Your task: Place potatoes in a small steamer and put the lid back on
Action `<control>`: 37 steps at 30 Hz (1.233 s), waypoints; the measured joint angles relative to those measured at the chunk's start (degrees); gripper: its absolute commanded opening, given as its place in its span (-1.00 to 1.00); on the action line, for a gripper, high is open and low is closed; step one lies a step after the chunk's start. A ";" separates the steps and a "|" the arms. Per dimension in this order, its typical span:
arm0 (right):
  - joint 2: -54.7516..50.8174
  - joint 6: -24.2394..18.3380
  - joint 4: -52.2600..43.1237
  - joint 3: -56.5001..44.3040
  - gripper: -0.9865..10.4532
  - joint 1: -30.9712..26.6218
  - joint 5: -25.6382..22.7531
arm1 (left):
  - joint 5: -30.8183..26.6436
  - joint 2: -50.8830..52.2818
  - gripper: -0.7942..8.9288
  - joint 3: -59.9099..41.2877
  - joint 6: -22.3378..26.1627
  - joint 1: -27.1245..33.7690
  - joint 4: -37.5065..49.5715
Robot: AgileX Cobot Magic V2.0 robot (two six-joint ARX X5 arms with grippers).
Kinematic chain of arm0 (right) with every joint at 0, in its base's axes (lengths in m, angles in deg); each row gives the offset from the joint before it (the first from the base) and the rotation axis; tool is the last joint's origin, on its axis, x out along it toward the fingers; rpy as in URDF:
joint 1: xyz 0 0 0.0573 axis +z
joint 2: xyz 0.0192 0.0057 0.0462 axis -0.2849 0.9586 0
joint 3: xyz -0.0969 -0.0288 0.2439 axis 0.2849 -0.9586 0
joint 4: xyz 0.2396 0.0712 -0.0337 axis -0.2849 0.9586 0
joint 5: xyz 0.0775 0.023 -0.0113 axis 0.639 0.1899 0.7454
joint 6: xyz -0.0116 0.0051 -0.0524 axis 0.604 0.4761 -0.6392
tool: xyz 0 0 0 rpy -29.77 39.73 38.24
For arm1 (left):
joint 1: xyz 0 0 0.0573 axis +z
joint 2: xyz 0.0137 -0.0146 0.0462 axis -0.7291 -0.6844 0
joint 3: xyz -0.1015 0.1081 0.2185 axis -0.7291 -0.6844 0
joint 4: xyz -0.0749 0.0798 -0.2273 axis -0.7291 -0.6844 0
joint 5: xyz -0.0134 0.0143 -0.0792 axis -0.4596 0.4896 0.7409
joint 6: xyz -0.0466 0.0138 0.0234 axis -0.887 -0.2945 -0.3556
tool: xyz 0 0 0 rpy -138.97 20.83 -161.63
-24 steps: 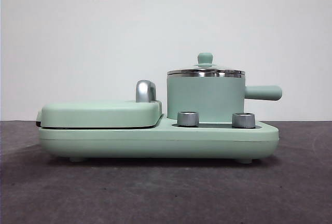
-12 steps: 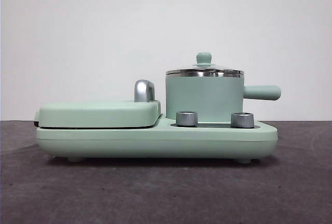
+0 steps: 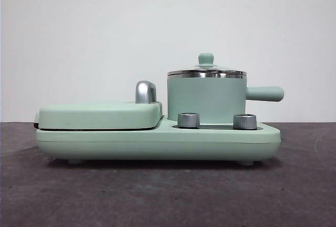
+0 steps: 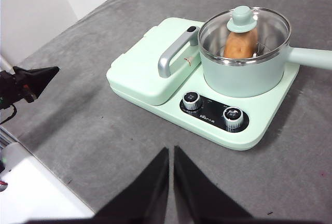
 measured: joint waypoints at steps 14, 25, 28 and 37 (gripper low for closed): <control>0.00 0.00 0.00 0.02 -0.80 0.00 0.00 | 0.00 0.00 -0.83 0.00 0.09 0.00 0.00; -0.02 -0.02 -2.32 -1.29 -0.80 -2.14 0.00 | 0.00 0.00 -0.83 0.00 0.09 0.00 0.00; -1.57 -0.02 -9.29 -5.92 -0.80 -7.76 0.07 | 0.00 0.00 -0.83 0.00 0.09 0.00 0.00; -14.56 -2.78 -45.86 -35.69 -0.80 -26.86 -0.76 | 0.00 0.00 -0.83 0.00 0.09 0.00 0.00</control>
